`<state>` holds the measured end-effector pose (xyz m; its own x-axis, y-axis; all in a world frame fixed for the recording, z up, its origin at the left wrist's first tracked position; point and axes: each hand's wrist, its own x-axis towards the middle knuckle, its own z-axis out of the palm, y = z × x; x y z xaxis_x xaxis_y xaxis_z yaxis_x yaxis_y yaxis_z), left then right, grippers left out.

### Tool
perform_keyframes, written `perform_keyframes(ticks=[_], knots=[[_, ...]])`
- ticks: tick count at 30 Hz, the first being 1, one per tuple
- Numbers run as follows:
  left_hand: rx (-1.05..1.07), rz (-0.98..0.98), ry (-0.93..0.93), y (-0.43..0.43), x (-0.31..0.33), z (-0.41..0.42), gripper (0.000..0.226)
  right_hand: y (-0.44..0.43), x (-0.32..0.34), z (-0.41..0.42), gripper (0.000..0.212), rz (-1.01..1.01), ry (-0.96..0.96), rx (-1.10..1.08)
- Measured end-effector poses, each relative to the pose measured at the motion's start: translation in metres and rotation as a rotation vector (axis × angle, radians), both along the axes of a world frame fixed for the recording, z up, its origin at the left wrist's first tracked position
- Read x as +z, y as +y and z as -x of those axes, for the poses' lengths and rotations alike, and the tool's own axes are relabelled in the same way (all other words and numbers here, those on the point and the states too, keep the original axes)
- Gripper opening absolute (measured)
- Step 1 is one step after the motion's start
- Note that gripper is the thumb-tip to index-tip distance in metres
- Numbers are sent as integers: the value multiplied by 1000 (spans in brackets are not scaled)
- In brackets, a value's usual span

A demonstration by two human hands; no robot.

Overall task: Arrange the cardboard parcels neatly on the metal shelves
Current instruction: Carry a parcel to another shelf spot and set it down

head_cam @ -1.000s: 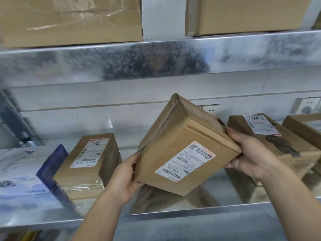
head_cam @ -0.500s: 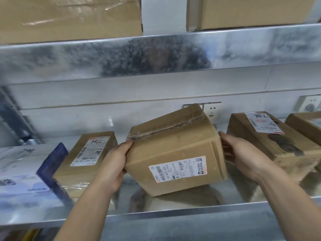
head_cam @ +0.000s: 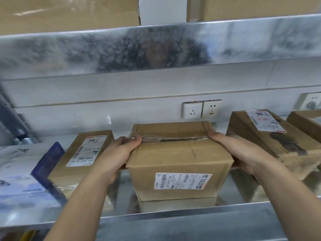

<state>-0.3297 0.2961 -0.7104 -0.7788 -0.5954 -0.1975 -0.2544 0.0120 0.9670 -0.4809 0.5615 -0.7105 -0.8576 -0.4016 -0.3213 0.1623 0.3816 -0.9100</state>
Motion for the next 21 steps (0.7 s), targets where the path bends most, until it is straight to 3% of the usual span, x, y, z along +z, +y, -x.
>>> perform_keyframes(ticks=[2, 7, 13, 21], knots=[[-3, -3, 0, -1, -2, 3, 47, -2, 0, 2, 59, -11, 30, -12], [-27, -36, 7, 1, -4, 8, 22, -4, -2, 6, 56, -15, 47, 14], [-47, 12, 7, -3, -4, 12, 14, -7, -3, 14, 48, -66, 122, 58], [-58, 56, 17, -5, -5, 16, 9, -10, -3, 17, 55, -143, 192, 78]])
